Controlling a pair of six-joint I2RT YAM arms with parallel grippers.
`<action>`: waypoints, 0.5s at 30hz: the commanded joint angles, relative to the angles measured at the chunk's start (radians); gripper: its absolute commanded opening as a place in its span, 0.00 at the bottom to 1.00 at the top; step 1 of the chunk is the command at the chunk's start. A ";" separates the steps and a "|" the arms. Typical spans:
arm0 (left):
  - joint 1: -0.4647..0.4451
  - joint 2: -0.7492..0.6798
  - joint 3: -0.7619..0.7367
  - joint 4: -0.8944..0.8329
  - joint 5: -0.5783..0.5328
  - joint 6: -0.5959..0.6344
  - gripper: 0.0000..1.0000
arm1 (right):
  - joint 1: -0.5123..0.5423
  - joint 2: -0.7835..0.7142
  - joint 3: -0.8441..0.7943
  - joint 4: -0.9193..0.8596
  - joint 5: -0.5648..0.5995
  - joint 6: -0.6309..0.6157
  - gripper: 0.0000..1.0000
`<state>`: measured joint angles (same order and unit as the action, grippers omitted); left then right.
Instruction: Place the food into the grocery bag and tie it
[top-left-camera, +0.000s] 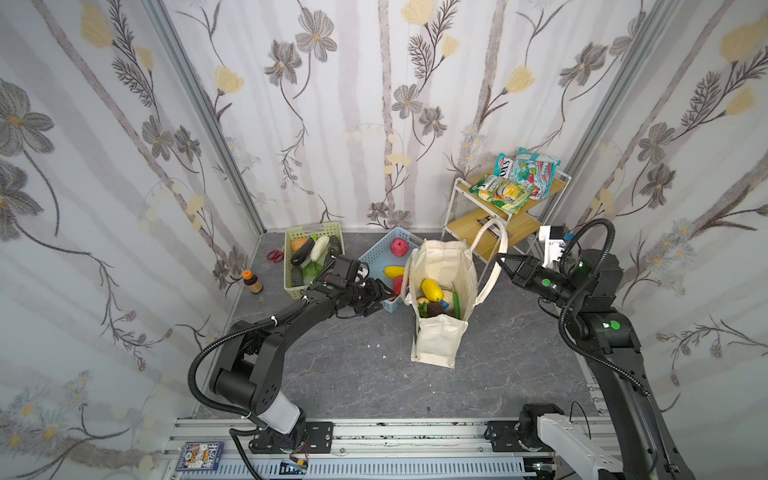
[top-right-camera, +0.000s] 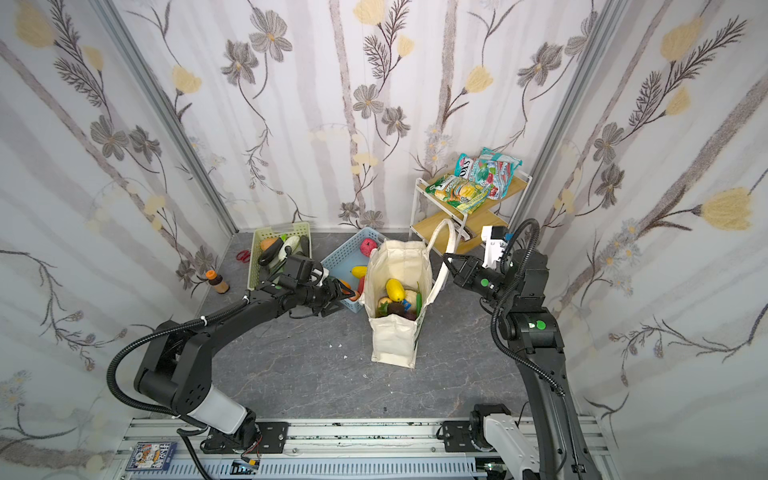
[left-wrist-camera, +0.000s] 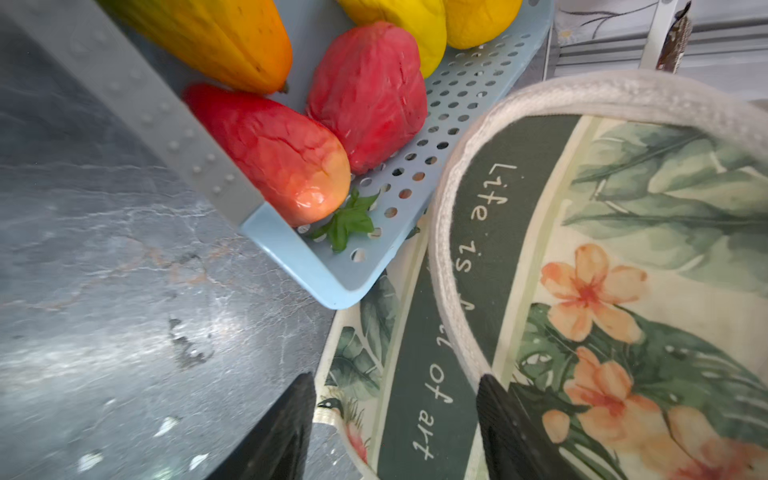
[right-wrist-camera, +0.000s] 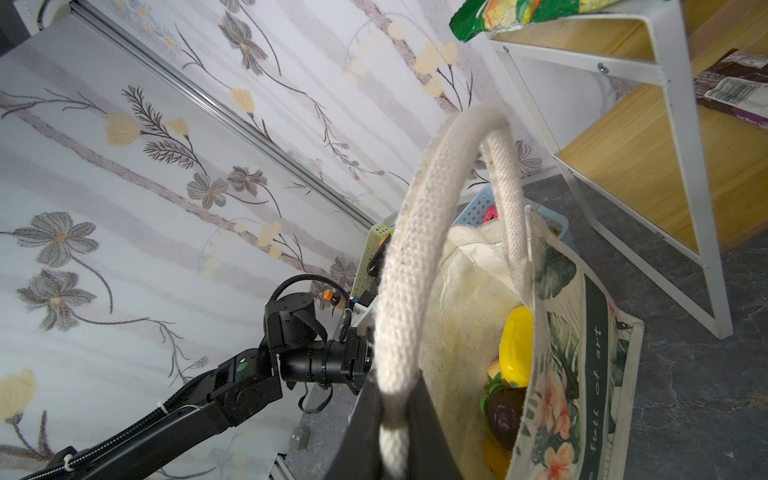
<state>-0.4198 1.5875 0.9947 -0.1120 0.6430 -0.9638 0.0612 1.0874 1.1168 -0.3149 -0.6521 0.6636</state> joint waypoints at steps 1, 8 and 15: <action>-0.003 0.009 -0.032 0.244 0.066 -0.174 0.67 | 0.033 0.015 0.029 0.000 0.032 -0.024 0.11; -0.037 0.045 -0.029 0.327 0.053 -0.242 0.68 | 0.084 0.023 0.048 0.004 0.063 -0.022 0.12; -0.074 0.111 -0.027 0.378 0.032 -0.275 0.55 | 0.094 0.016 0.057 0.002 0.072 -0.021 0.12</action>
<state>-0.4923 1.6886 0.9596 0.2024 0.6834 -1.2064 0.1513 1.1061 1.1614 -0.3267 -0.5945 0.6456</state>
